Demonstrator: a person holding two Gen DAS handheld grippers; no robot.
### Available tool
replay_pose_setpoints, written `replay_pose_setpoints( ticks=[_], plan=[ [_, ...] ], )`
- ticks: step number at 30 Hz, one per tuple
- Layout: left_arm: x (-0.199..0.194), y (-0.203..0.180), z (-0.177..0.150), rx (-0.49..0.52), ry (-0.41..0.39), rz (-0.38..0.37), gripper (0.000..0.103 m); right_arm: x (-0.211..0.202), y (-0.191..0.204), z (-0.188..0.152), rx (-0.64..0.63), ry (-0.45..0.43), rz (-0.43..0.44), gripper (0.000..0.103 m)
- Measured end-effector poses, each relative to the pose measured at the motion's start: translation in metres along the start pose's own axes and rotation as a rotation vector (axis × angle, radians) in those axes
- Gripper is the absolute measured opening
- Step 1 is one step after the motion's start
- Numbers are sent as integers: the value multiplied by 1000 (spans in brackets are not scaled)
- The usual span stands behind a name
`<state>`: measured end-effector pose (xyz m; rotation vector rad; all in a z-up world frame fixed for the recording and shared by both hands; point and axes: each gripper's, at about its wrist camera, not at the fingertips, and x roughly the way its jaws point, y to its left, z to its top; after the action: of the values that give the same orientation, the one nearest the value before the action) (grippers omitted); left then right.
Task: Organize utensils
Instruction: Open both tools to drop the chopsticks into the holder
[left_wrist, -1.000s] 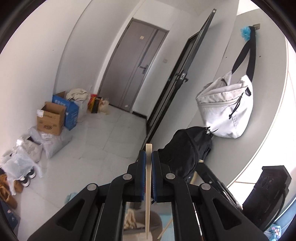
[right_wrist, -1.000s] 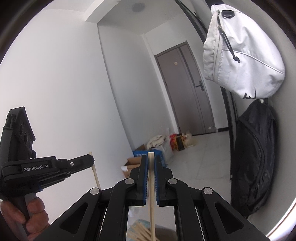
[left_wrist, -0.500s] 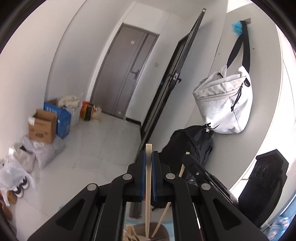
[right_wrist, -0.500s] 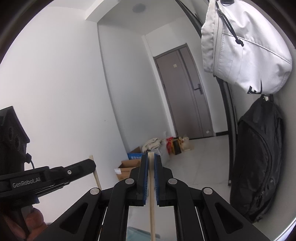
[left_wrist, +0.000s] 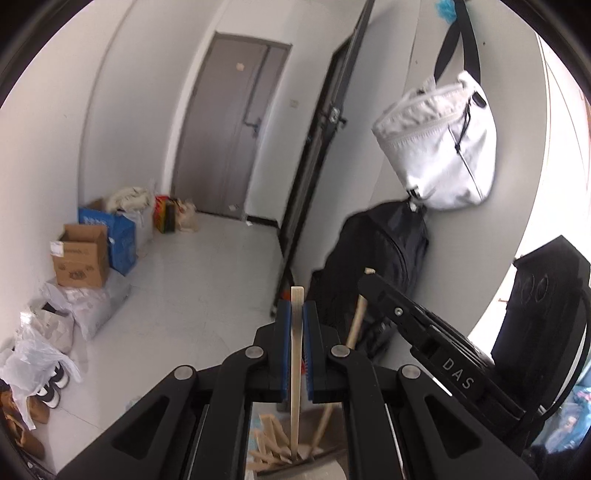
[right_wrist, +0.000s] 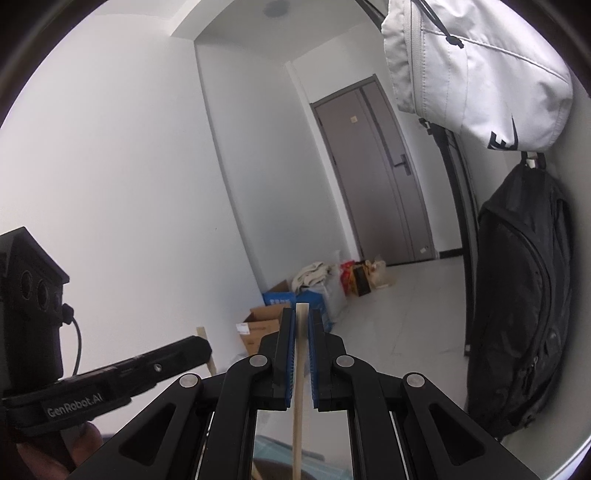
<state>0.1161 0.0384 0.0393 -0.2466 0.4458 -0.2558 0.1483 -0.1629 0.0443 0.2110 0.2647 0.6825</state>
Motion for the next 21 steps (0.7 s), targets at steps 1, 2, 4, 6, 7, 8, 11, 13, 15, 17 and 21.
replay_pose_setpoints(
  ticks=[1,2,4,6,7,8,11,13,15,17,21],
  plan=[
    [0,1,0,-7,12,-2,2,0,0,-2,-5,10,2,6],
    [0,2,0,-16,21,-3,2,0,1,-3,-8,23,10,6],
    [-2,5,0,-33,42,-12,2,-1,2,-6,-12,42,20,7],
    [-3,7,2,-44,61,-5,2,-2,4,-9,-16,62,18,9],
    [-4,7,1,-44,70,-1,3,-3,4,-11,-11,78,26,9],
    [-6,8,3,-46,84,4,9,-4,5,-12,-6,93,29,9],
    [-11,12,2,-72,100,29,43,-10,3,-19,22,124,38,9],
    [-18,14,1,-99,91,21,49,-15,3,-22,38,151,26,9],
    [-25,14,3,-109,88,41,49,-24,0,-23,73,153,20,11],
    [-31,11,4,-107,89,75,49,-35,-2,-22,98,148,-3,22],
    [-42,5,7,-109,92,89,50,-56,-3,-19,128,139,-19,35]
  ],
)
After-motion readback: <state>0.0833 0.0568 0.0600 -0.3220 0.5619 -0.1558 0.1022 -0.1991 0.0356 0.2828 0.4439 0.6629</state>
